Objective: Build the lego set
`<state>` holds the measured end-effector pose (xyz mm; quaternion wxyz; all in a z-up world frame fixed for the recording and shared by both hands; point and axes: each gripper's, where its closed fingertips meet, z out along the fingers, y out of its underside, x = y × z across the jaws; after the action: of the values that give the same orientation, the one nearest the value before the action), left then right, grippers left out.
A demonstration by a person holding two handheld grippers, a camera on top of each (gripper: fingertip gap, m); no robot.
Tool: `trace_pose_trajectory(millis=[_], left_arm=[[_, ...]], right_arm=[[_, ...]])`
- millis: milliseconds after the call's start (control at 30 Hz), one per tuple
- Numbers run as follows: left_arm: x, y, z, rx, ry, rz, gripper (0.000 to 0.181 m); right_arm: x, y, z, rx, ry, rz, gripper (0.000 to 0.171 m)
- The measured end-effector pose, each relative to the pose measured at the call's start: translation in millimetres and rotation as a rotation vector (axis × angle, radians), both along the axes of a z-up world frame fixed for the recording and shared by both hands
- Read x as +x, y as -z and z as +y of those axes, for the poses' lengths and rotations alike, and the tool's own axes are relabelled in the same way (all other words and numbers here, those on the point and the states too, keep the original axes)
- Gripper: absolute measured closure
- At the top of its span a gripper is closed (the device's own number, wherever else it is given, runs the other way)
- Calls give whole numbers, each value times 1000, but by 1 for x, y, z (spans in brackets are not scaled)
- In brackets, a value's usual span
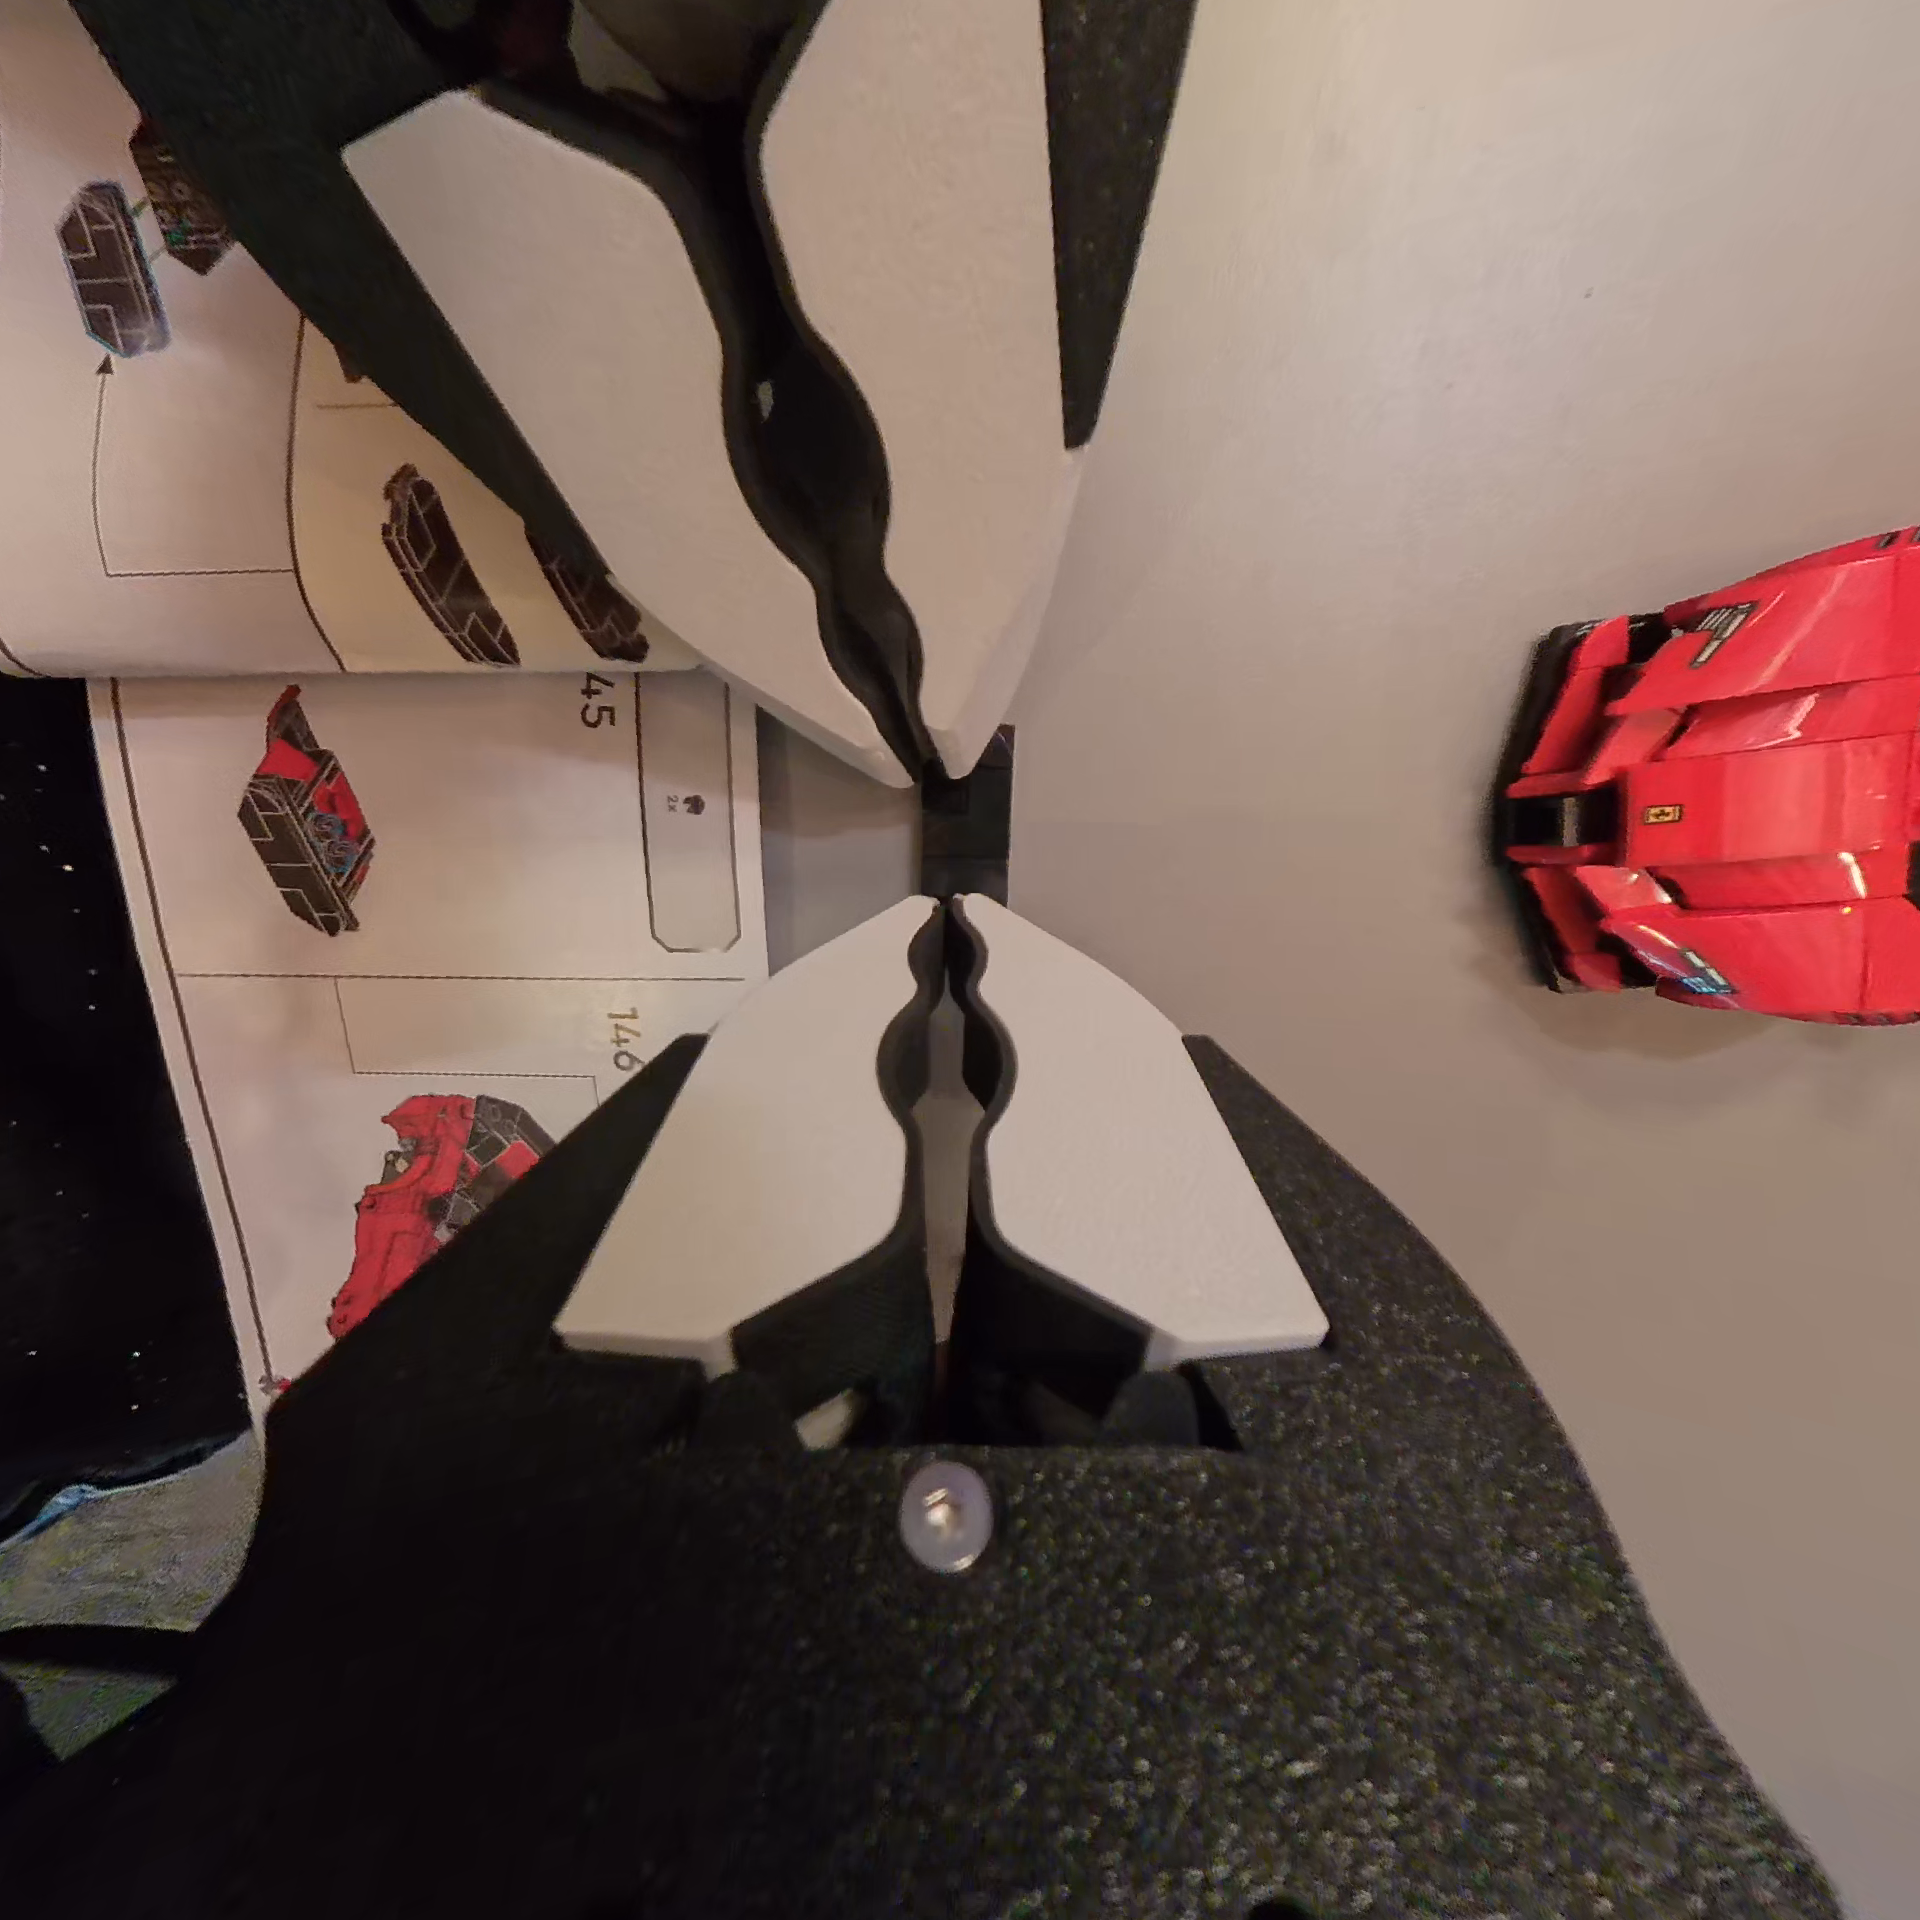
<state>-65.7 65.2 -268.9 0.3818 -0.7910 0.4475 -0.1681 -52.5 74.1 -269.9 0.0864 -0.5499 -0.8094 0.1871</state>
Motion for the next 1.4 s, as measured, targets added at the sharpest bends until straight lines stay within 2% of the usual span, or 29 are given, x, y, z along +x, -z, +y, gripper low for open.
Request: trace_pose_trajectory(millis=[167, 267, 400, 500, 567, 667, 833, 900, 1100, 1400], left_arm=[[0, 0, 0, 1, -1, -2, 178], [0, 0, 0, 3, 0, -1, 178], [0, 0, -1, 0, 1, -3, 178], [0, 0, -1, 3, 0, -1, 177], [0, 0, -1, 4, 0, -2, 177], [0, 0, -1, 1, 1, -4, 177], [0, 0, -1, 11, 5, 7, 176], [0, -1, -2, 11, 12, 20, 174], [0, -13, -8, 0, 65, 62, 172], [9, -12, -1, -1, 122, 77, 177]], right_arm=[[-5, 0, 3, -40, 87, 34, 171], [-8, -13, 5, -95, 113, 111, 171], [4, -19, 10, -70, 54, 103, 171], [15, -14, 2, -62, 50, 56, 171], [19, -7, -7, -45, 70, 28, 162], [20, 1, -8, 45, 111, 30, 161], [17, 8, -8, 77, 168, 7, 159], [14, 8, -9, 76, 154, 15, 164], [17, 7, -6, 84, 58, 16, 165], [8, -3, 4, 138, -191, 78, 165]])
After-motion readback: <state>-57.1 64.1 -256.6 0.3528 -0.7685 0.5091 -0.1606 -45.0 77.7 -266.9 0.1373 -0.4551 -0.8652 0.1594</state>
